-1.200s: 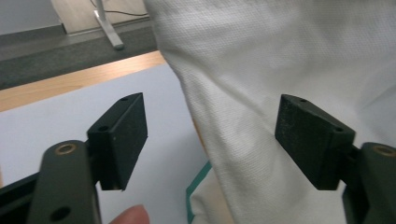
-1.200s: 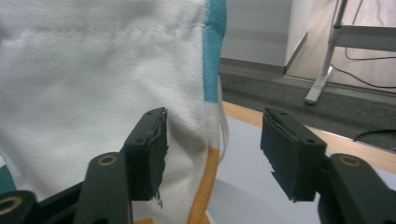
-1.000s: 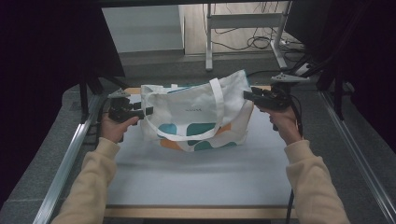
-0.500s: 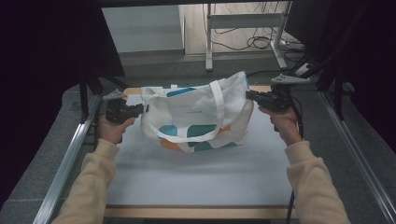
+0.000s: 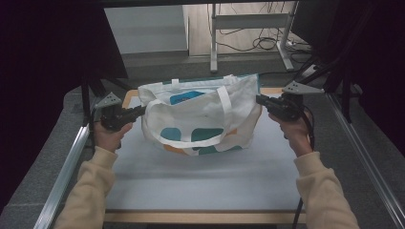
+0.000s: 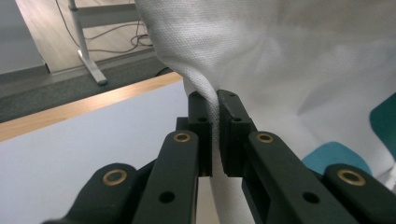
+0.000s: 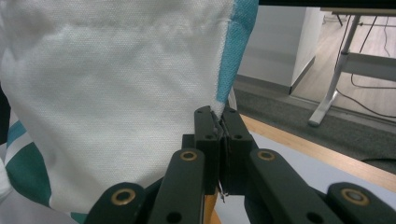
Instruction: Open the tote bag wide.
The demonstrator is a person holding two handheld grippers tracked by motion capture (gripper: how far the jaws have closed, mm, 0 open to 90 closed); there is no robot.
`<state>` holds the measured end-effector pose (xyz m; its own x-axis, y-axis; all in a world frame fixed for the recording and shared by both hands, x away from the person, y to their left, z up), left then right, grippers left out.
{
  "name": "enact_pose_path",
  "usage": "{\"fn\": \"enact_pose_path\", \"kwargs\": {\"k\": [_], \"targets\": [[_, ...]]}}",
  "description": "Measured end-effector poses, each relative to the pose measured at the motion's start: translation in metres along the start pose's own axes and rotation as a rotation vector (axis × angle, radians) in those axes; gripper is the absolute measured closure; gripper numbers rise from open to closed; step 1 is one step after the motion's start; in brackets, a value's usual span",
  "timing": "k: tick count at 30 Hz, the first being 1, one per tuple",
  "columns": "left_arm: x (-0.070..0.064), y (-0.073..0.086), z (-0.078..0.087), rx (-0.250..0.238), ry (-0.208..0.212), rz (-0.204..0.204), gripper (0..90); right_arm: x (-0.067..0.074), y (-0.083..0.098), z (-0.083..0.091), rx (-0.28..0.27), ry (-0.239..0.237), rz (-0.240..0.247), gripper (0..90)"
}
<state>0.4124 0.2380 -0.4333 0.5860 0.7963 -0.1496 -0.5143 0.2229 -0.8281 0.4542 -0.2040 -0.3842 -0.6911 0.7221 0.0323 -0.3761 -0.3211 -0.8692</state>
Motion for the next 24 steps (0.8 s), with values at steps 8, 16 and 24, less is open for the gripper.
{"fn": "enact_pose_path", "kwargs": {"k": [8,16,24], "targets": [[-0.01,0.005,0.009,-0.038,-0.005,-0.024,86.0,0.002,0.016,0.006,-0.029,0.018,-0.002,86.2],[-0.017,0.012,0.009,-0.045,-0.008,-0.049,86.2,0.002,0.03,0.007,-0.017,0.024,0.001,86.2],[-0.023,0.019,0.008,-0.045,-0.007,-0.062,86.4,0.003,0.042,0.005,-0.002,0.025,-0.009,86.3]]}}
Point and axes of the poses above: each handheld gripper's, and its own axes: z roughly backward along the jaws, y roughly out of its underside, x roughly to its left, the point moved 6 cm from there along -z, roughly forward along the jaws, and after that the axes turned 11 degrees about x, right-handed, at the moved point
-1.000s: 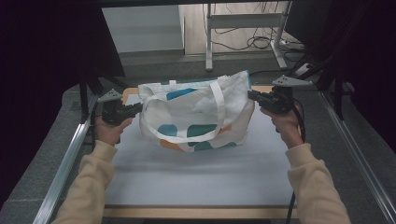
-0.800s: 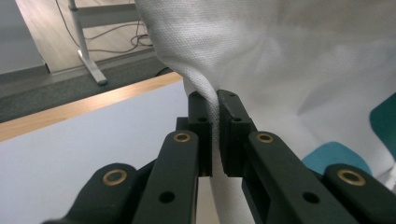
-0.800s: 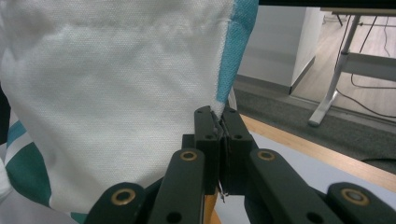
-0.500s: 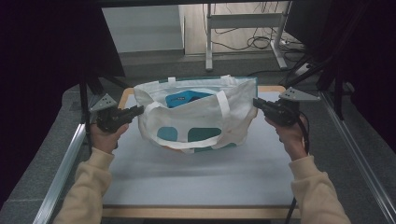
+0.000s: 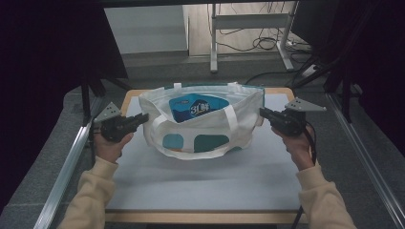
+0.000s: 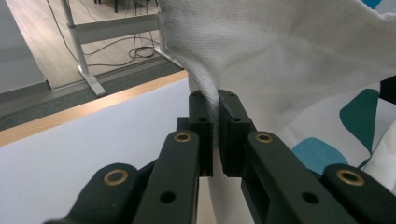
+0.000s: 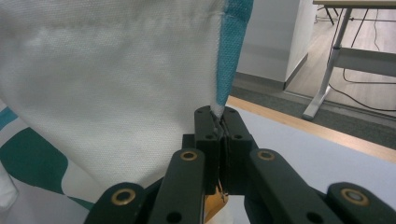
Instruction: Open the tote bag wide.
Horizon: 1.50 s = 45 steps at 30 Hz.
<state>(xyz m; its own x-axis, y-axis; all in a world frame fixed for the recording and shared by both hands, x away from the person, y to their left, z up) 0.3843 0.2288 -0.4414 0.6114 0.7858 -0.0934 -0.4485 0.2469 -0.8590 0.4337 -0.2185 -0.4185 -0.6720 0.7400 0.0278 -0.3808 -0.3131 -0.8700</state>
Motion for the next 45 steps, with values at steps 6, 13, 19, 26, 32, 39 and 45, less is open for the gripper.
{"fn": "enact_pose_path", "kwargs": {"k": [6,13,19,26,32,39,45], "targets": [[-0.005,0.007,0.001,0.001,0.0,-0.019,86.4,0.001,0.01,0.001,0.009,0.001,0.0,86.3],[-0.01,0.017,-0.002,0.009,-0.002,-0.022,86.5,0.003,0.023,-0.002,0.03,0.003,0.0,86.3],[-0.011,0.025,-0.005,0.022,0.006,-0.018,86.7,0.004,0.034,-0.006,0.045,0.005,-0.004,86.3],[-0.013,0.035,-0.008,0.046,0.015,-0.01,86.7,0.005,0.046,-0.011,0.067,0.005,-0.012,86.3],[-0.013,0.042,-0.014,0.062,0.014,0.002,86.9,0.006,0.054,-0.017,0.09,0.011,-0.01,86.3],[-0.015,0.048,-0.022,0.102,-0.023,-0.025,87.1,0.006,0.061,-0.024,0.116,0.02,-0.01,86.3],[-0.01,0.057,-0.028,0.12,-0.011,0.015,87.2,0.004,0.068,-0.032,0.13,0.027,-0.026,86.3]]}}
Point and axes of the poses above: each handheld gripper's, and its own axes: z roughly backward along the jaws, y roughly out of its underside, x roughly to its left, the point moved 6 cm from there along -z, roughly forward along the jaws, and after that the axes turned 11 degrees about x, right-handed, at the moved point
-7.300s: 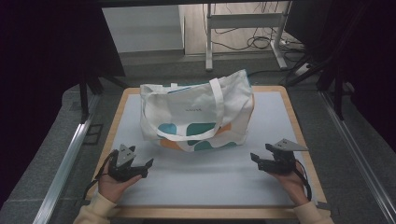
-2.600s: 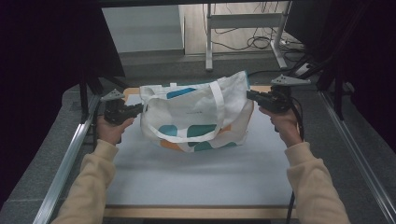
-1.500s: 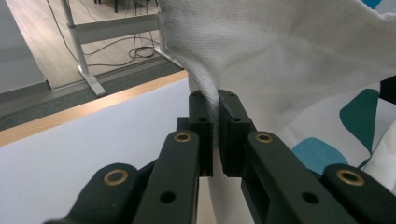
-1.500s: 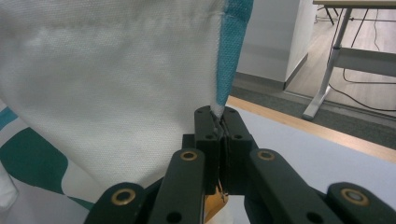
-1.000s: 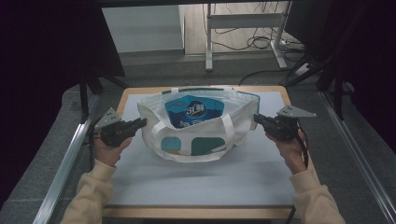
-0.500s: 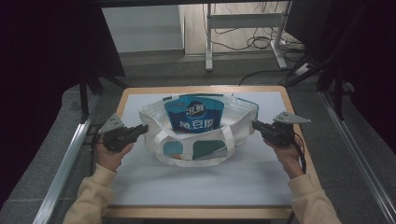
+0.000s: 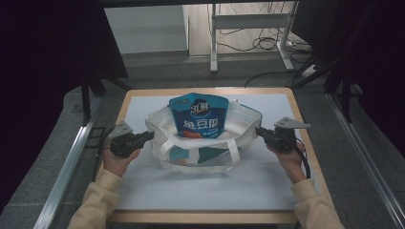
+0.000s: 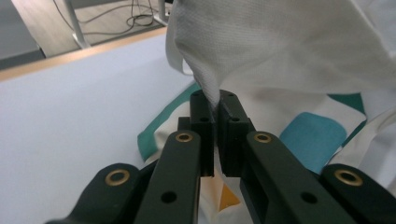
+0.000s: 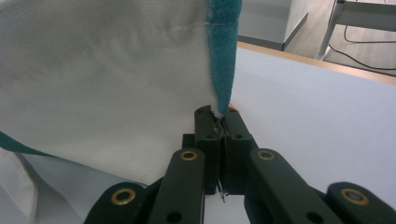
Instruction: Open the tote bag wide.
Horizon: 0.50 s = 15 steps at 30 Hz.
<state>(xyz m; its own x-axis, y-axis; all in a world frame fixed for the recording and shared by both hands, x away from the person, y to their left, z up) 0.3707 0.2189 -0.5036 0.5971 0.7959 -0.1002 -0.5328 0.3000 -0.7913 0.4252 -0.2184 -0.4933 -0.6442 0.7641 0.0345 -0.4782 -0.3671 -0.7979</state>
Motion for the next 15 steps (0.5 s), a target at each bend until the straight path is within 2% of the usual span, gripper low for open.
{"fn": "enact_pose_path", "kwargs": {"k": [10,12,15], "targets": [[0.003,0.01,-0.01,0.031,-0.002,0.011,87.3,-0.001,0.007,-0.007,0.022,-0.003,-0.008,86.4],[0.003,0.014,-0.016,0.058,-0.016,0.002,87.3,-0.002,0.013,-0.011,0.046,-0.002,-0.01,86.4],[0.003,0.016,-0.019,0.065,-0.016,0.005,87.3,-0.003,0.016,-0.014,0.061,-0.004,-0.014,86.4]]}}
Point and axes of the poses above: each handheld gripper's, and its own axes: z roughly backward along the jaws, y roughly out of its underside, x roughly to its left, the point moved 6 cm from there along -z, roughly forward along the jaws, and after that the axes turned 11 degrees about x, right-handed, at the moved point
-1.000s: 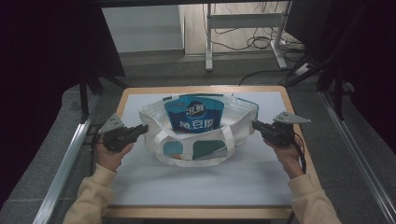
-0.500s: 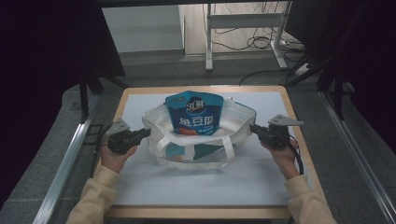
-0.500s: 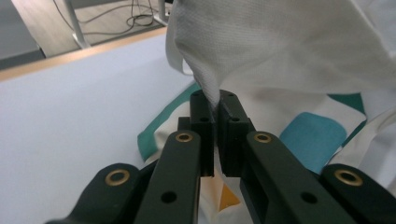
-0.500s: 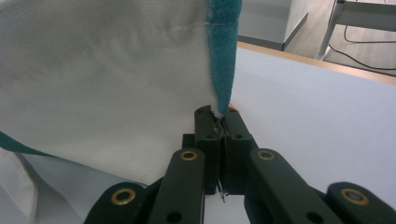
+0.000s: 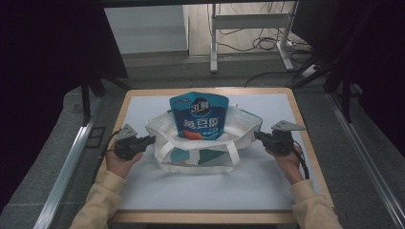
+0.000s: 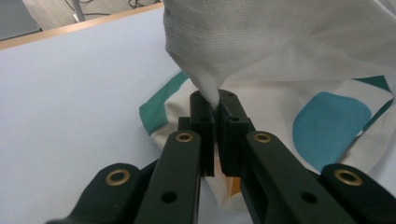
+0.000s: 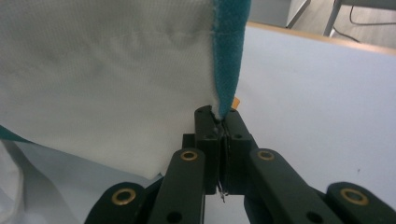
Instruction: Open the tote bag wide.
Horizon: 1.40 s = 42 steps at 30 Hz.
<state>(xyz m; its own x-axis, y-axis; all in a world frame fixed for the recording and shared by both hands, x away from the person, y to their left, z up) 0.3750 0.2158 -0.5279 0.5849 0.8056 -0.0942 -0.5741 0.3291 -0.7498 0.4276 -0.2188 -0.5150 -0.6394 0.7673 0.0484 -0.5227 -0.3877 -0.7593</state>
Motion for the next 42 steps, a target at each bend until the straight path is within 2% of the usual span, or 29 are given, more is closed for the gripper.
{"fn": "enact_pose_path", "kwargs": {"k": [4,7,8,9,11,15,19,22,30,31,34,36,38,40,41,42], "targets": [[0.003,0.005,-0.009,0.023,0.01,0.018,87.3,-0.001,0.006,-0.008,0.044,0.002,-0.009,86.6],[0.003,0.008,-0.014,0.04,0.002,0.01,87.3,0.0,0.011,-0.014,0.085,0.003,-0.006,86.6],[0.002,0.01,-0.019,0.061,-0.003,0.001,87.3,0.001,0.012,-0.016,0.097,0.002,-0.008,86.6],[0.002,0.01,-0.019,0.061,-0.003,0.001,87.3,0.001,0.012,-0.016,0.097,0.002,-0.008,86.6],[0.0,0.013,-0.027,0.094,-0.009,-0.009,87.3,0.001,0.017,-0.022,0.134,-0.002,-0.015,86.7],[-0.001,0.014,-0.032,0.109,-0.014,-0.011,87.3,0.002,0.019,-0.028,0.165,0.0,-0.014,86.8],[-0.002,0.016,-0.036,0.119,-0.012,-0.012,87.3,0.002,0.02,-0.029,0.17,0.005,-0.01,86.9],[0.001,0.017,-0.037,0.112,0.015,0.017,87.2,0.002,0.02,-0.03,0.169,0.0,-0.015,86.8],[0.001,0.015,-0.033,0.107,0.001,0.011,85.2,0.0,0.02,-0.028,0.151,0.0,-0.015,83.6],[0.001,0.015,-0.032,0.105,0.0,0.013,83.1,0.0,0.019,-0.028,0.153,0.005,-0.005,79.2],[0.002,0.012,-0.027,0.084,-0.009,0.014,78.5,-0.001,0.019,-0.027,0.147,0.009,-0.013,75.4],[0.001,0.009,-0.022,0.064,0.003,0.014,72.1,-0.002,0.018,-0.024,0.135,0.026,-0.02,66.8],[-0.001,0.006,-0.017,0.046,0.026,0.026,57.4,-0.004,0.015,-0.02,0.109,0.038,-0.036,57.3],[-0.005,0.001,-0.008,0.024,0.003,-0.001,49.1,-0.005,0.012,-0.013,0.068,0.064,-0.054,45.5],[-0.005,0.001,-0.008,0.024,0.003,-0.001,45.3,-0.005,0.012,-0.013,0.068,0.064,-0.054,45.5],[-0.009,-0.002,-0.001,-0.004,-0.002,-0.006,41.3,-0.004,0.008,-0.005,0.036,0.066,-0.065,40.6]]}}
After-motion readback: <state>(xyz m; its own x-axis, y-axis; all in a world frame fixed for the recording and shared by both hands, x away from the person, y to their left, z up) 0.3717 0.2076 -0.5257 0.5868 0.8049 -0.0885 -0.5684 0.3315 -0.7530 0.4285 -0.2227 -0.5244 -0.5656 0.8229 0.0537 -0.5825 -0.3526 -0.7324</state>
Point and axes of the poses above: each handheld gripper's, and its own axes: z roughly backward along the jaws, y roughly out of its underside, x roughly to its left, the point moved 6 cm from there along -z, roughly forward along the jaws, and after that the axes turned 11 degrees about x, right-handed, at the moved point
